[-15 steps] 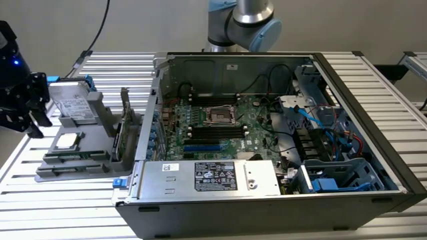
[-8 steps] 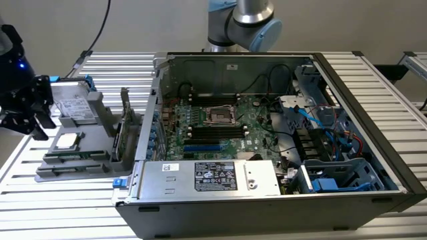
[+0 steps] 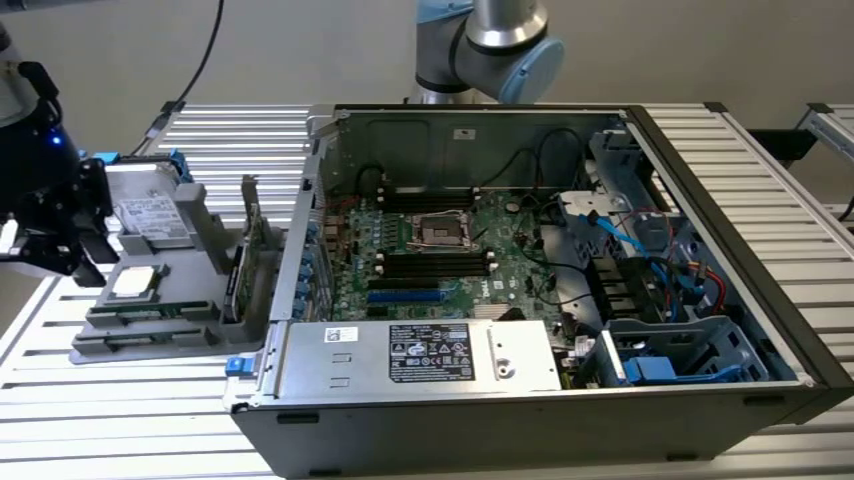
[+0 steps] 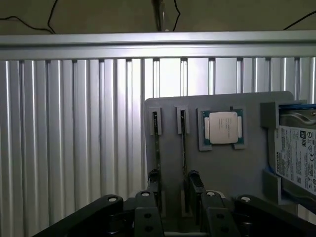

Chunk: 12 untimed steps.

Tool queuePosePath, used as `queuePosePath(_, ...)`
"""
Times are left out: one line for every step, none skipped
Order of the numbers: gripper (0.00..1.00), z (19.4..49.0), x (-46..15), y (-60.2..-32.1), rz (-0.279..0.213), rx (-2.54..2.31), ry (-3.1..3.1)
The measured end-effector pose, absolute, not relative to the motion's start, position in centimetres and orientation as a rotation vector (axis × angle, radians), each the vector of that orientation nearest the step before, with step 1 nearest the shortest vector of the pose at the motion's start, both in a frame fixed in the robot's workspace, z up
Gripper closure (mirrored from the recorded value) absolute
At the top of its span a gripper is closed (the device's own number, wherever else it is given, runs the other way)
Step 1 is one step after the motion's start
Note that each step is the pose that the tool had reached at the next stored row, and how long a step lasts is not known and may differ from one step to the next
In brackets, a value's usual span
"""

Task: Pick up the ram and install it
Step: 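Pick up the ram and move it above insertion slot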

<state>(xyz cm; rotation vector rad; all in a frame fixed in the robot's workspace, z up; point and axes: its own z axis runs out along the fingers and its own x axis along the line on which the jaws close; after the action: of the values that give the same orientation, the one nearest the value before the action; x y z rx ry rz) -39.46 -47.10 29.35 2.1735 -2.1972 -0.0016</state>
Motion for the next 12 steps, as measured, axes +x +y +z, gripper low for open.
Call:
queuePosePath(0.64, 29.2, -39.4, -47.1, -0.001, 2.179, -2.192)
queuePosePath(0.64, 29.0, -39.4, -47.2, -0.001, 2.184, -2.187)
queuePosePath(0.64, 28.9, -39.3, -47.2, -0.001, 2.188, -2.183)
queuePosePath(0.64, 28.7, -39.3, -47.3, -0.001, 2.192, -2.179)
queuePosePath(0.64, 28.6, -39.2, -47.3, 0.0, 2.195, -2.176)
queuePosePath(0.64, 28.4, -39.2, -47.4, 0.0, 2.198, -2.173)
queuePosePath(0.64, 28.2, -39.1, -47.5, 0.0, 2.201, -2.171)
queuePosePath(0.64, 28.1, -39.0, -47.6, 0.001, 2.203, -2.169)
queuePosePath(0.64, 28.0, -39.0, -47.7, 0.002, 2.206, -2.167)
queuePosePath(0.64, 27.8, -38.9, -47.7, 0.003, 2.208, -2.166)
queuePosePath(0.64, 27.7, -38.8, -47.8, 0.004, 2.21, -2.164)
queuePosePath(0.64, 27.6, -38.7, -47.9, 0.005, 2.212, -2.163)
